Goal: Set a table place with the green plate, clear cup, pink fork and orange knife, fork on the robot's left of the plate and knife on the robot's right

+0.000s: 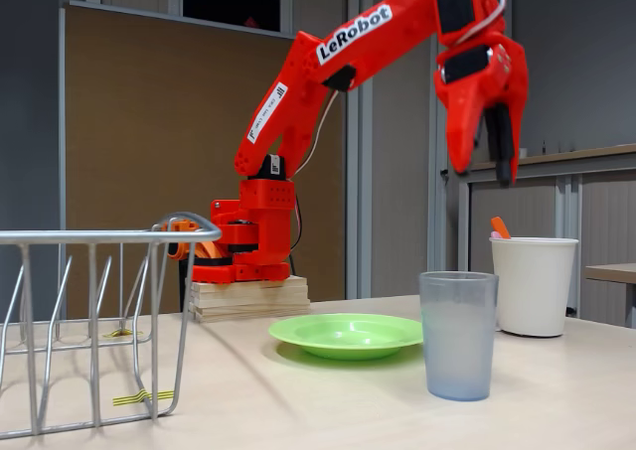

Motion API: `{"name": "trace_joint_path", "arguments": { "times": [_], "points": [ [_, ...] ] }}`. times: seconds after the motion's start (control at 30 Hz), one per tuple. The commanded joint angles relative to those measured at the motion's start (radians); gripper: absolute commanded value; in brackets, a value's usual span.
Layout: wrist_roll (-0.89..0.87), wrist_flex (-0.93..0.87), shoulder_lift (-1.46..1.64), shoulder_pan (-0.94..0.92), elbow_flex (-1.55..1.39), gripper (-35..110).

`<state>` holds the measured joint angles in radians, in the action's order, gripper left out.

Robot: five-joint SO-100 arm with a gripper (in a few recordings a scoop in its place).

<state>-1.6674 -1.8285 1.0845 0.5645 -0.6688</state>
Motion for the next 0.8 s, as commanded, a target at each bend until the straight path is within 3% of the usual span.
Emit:
{"name": "trace_joint_path", "arguments": {
  "times": [0.0,0.1,0.3,0.43,0.67,0.77],
  "points": [
    [-0.304,-0.008,0.193,0.118,-0.135,36],
    [-0.479,-0.008,0.262,0.221,-0.215,36],
    [-0.482,-0.008,0.419,0.399,-0.376,36],
    [-0.206,-0.008,0.528,0.502,-0.526,36],
    [0.003,0.002,0.509,0.566,-0.563,36],
    [0.336,0.012,0.482,0.558,-0.545,41]
  ]
}}
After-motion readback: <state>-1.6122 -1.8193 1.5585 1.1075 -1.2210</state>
